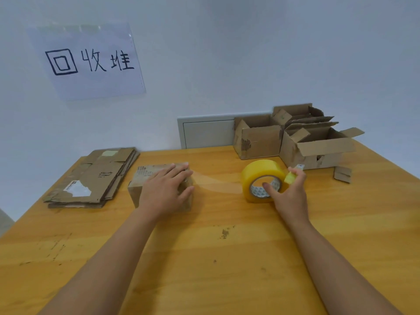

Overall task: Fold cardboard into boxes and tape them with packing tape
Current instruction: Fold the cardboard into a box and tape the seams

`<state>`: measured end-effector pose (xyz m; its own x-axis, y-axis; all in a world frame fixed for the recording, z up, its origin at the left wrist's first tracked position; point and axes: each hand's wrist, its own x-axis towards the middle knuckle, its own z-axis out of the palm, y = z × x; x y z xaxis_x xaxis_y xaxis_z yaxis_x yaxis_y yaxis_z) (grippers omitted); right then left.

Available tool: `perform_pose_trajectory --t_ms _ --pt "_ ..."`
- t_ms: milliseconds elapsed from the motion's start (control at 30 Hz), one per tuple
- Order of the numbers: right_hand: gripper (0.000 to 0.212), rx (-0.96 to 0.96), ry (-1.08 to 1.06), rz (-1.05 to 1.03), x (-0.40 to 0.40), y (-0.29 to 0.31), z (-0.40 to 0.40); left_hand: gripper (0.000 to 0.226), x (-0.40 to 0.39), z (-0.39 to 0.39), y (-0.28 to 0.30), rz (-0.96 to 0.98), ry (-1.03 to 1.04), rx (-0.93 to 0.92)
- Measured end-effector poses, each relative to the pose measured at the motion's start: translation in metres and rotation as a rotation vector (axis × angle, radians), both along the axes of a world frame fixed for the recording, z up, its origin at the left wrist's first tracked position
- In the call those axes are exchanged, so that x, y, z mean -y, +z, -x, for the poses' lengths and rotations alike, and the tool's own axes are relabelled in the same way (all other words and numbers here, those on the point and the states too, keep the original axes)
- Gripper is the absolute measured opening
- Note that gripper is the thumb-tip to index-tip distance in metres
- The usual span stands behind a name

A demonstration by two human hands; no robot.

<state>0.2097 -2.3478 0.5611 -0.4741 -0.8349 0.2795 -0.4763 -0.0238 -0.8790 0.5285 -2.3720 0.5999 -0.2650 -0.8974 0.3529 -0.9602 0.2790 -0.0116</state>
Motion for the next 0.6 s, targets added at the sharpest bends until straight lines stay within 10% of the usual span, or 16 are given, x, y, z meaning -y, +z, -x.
perform_pose_trajectory --t_ms 600 --pt "0.073 -0.616 -0.097 0.184 0.009 -0.009 0.036 0.059 0.001 -0.001 0.003 -0.037 0.000 -0.005"
